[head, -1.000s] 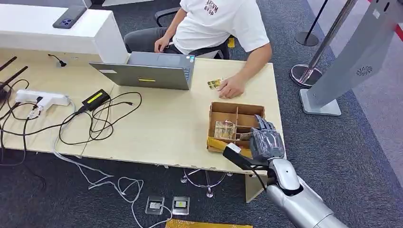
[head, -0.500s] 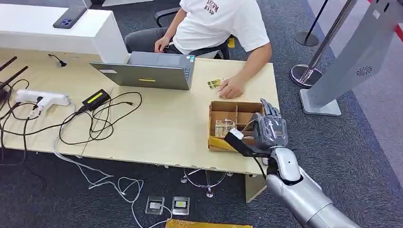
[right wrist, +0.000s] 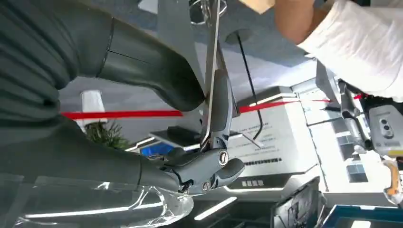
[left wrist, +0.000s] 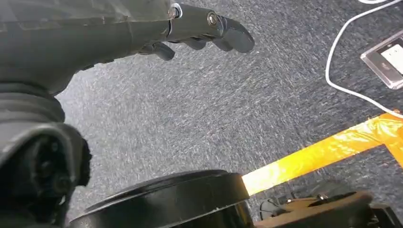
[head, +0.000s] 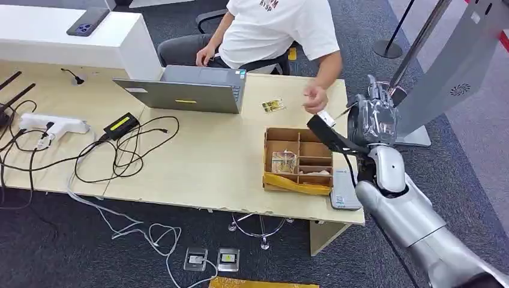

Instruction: Pass the card to the sensor for recognition and then transmit it.

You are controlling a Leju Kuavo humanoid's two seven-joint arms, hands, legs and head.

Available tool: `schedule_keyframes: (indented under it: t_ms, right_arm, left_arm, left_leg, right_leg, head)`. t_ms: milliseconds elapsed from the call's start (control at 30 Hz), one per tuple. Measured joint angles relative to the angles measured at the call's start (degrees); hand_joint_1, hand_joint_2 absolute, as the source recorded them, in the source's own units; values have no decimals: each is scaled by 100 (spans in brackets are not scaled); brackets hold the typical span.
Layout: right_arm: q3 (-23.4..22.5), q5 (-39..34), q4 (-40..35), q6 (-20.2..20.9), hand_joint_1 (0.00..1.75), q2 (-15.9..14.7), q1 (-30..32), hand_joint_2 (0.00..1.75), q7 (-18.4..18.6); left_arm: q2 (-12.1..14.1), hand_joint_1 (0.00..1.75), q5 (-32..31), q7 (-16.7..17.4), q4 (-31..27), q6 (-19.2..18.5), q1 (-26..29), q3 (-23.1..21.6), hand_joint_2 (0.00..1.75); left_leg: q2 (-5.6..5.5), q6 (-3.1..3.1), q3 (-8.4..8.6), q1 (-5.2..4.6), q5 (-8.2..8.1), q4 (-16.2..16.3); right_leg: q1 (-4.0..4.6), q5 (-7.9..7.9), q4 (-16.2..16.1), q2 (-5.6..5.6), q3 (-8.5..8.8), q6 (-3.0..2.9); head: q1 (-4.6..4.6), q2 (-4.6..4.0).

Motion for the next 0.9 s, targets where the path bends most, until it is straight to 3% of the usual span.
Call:
schedule_keyframes:
  t_ms: [200,500,800,833,867,900]
  right_arm:
    - [68,-155,153,418,175,74,-490,175,-70]
    - [354,-151,1049,359,175,612,-1121,175,-227]
    - [584,-208,1829,147,168,992,-1246,175,-295]
    - [606,-208,1867,142,155,1001,-1243,175,-295]
    - [632,-210,1902,131,16,1003,-1242,175,-295]
    - [654,-216,1939,114,16,1008,-1239,175,-295]
  left_arm:
    - [22,0,79,164,-31,-33,-94,-177,0]
    - [59,0,299,284,-63,-20,-170,-466,0]
    - [131,0,365,398,-96,-44,-228,-735,0]
    - [138,0,367,409,-101,-48,-235,-750,0]
    - [144,0,372,413,-105,-55,-243,-776,0]
    - [151,0,374,415,-105,-59,-253,-805,0]
  left_leg:
    - [0,0,-3,1,0,0]
    - [-3,-1,-4,7,0,0]
    - [-4,-1,-4,7,0,0]
    - [-4,-1,-4,7,0,0]
    - [-4,-1,-3,7,0,0]
    - [-3,-1,-3,7,0,0]
  right_leg:
    - [1,0,4,-1,0,0]
    - [7,-2,5,-3,0,-3]
    - [7,-2,3,-3,0,-3]
    - [7,-2,3,-3,0,-3]
    - [7,-2,3,-2,-1,-3]
    - [7,-2,3,-2,-1,-3]
  head:
    - [0,0]
    - [0,0]
    - [2,0]
    - [0,0]
    - [0,0]
    - [0,0]
